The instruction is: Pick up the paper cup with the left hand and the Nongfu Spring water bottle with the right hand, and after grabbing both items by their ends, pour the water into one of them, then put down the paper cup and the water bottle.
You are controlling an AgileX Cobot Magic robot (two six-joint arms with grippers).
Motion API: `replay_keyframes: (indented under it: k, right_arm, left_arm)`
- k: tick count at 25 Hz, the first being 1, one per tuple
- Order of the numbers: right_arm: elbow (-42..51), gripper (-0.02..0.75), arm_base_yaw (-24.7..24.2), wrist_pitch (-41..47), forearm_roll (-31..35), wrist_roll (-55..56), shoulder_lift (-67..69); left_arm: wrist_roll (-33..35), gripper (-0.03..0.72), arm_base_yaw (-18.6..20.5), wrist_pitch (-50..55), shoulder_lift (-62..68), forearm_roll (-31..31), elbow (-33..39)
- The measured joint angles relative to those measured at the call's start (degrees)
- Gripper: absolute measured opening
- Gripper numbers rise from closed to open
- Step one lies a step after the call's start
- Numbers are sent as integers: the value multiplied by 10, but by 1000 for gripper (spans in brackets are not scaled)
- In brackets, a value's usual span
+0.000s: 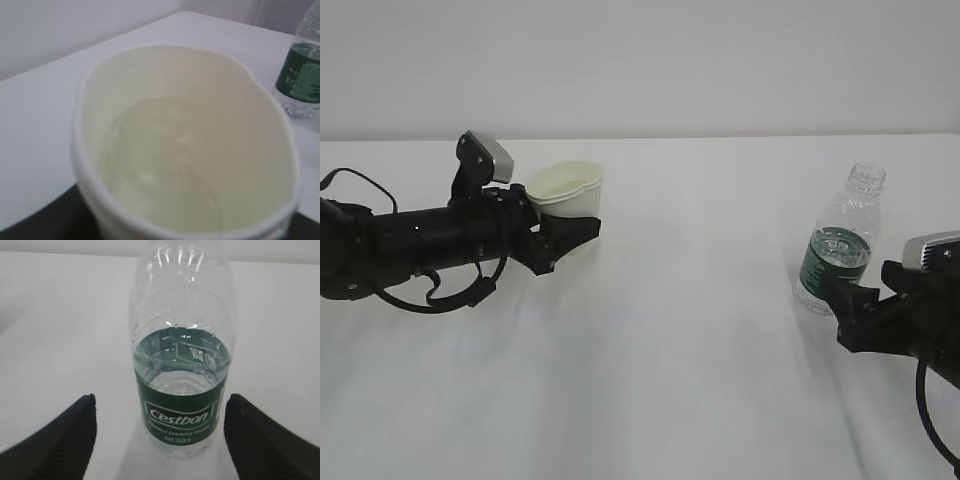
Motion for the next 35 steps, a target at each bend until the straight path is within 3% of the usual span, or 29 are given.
replay_keyframes:
  k: [13, 21, 35]
  right_arm:
    - [-10, 594, 0, 0, 0, 0, 0]
    - [-10, 594, 0, 0, 0, 1, 0]
    - [-10, 594, 0, 0, -7, 4, 0]
  left_arm:
    - [46, 435, 16, -12, 0, -70, 26]
    - [124, 435, 17, -60, 0, -181, 91]
    - [164, 435, 17, -62, 0, -308, 156]
